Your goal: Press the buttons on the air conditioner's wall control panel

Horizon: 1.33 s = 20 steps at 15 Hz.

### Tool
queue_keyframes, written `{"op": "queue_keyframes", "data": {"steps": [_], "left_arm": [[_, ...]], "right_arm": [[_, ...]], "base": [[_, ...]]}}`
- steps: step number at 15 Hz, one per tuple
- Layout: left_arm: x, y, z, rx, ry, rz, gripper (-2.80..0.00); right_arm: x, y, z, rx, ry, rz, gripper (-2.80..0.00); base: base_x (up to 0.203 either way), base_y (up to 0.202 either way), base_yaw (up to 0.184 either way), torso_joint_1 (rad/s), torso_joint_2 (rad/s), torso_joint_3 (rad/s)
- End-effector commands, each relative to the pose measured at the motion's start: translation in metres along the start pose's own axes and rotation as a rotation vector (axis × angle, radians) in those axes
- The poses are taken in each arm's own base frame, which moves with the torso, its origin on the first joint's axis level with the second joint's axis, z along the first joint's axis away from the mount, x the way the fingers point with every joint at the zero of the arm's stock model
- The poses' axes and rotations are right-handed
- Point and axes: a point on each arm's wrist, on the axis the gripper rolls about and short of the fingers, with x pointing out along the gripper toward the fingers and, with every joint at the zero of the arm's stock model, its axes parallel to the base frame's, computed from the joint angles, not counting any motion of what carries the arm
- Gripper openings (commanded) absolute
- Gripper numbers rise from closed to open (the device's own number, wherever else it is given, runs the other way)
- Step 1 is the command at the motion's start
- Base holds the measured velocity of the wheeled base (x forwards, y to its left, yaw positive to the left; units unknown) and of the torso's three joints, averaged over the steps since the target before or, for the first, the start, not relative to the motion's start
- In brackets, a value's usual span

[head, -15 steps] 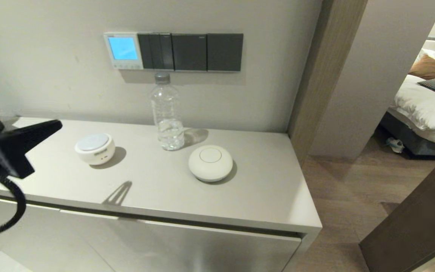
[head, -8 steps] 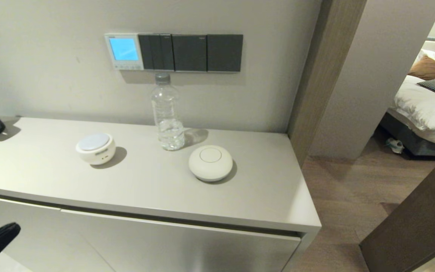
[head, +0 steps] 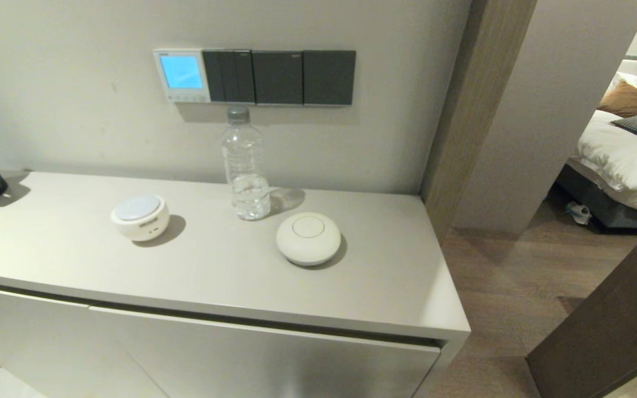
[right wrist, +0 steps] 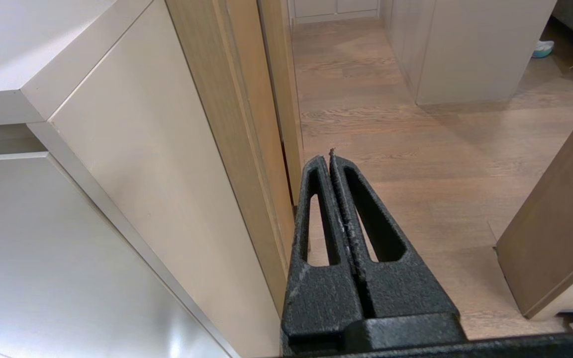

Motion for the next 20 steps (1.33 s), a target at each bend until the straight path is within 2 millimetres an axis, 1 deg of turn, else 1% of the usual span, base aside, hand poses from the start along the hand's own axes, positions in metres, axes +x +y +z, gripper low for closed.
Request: {"op": "queue_keyframes", "data": {"steps": [1, 5, 8, 10, 14, 16, 18, 20], "left_arm": [[0.001, 0.001, -0.013, 0.002, 0.017, 0.006, -2.8], [0.001, 0.004, -0.014, 0.035, 0.018, 0.122, -2.8], [-0.002, 0.004, -0.012, 0.038, 0.062, 0.167, -2.8], [-0.003, 0.004, -0.012, 0.085, 0.082, 0.189, -2.8], [-0.008, 0.003, -0.013, 0.092, 0.048, 0.291, -2.8], [-0.01, 0.002, -0.013, 0.093, 0.035, 0.288, -2.8], [-0.016, 0.0, -0.016, 0.1, -0.033, 0.212, -2.8], [-0.02, -0.001, -0.017, 0.107, -0.058, 0.159, -2.8]], "right_arm": [[0.0, 0.0, -0.001, 0.0, 0.004, 0.001, -2.8], [0.0, 0.0, -0.001, 0.0, 0.004, 0.001, -2.8], [0.0, 0.0, -0.001, 0.0, 0.003, 0.001, -2.8], [0.0, 0.0, -0.001, 0.0, 0.003, 0.001, -2.8], [0.0, 0.0, -0.001, 0.0, 0.003, 0.001, -2.8], [0.0, 0.0, -0.001, 0.0, 0.003, 0.001, -2.8], [0.0, 0.0, -0.001, 0.0, 0.003, 0.001, -2.8], [0.0, 0.0, -0.001, 0.0, 0.003, 0.001, -2.8]], "base": [[0.0, 0.0, 0.0, 0.0, 0.0, 0.0], [0.0, 0.0, 0.0, 0.0, 0.0, 0.0], [0.0, 0.0, 0.0, 0.0, 0.0, 0.0], [0.0, 0.0, 0.0, 0.0, 0.0, 0.0], [0.0, 0.0, 0.0, 0.0, 0.0, 0.0], [0.0, 0.0, 0.0, 0.0, 0.0, 0.0], [0.0, 0.0, 0.0, 0.0, 0.0, 0.0], [0.0, 0.0, 0.0, 0.0, 0.0, 0.0]]}}
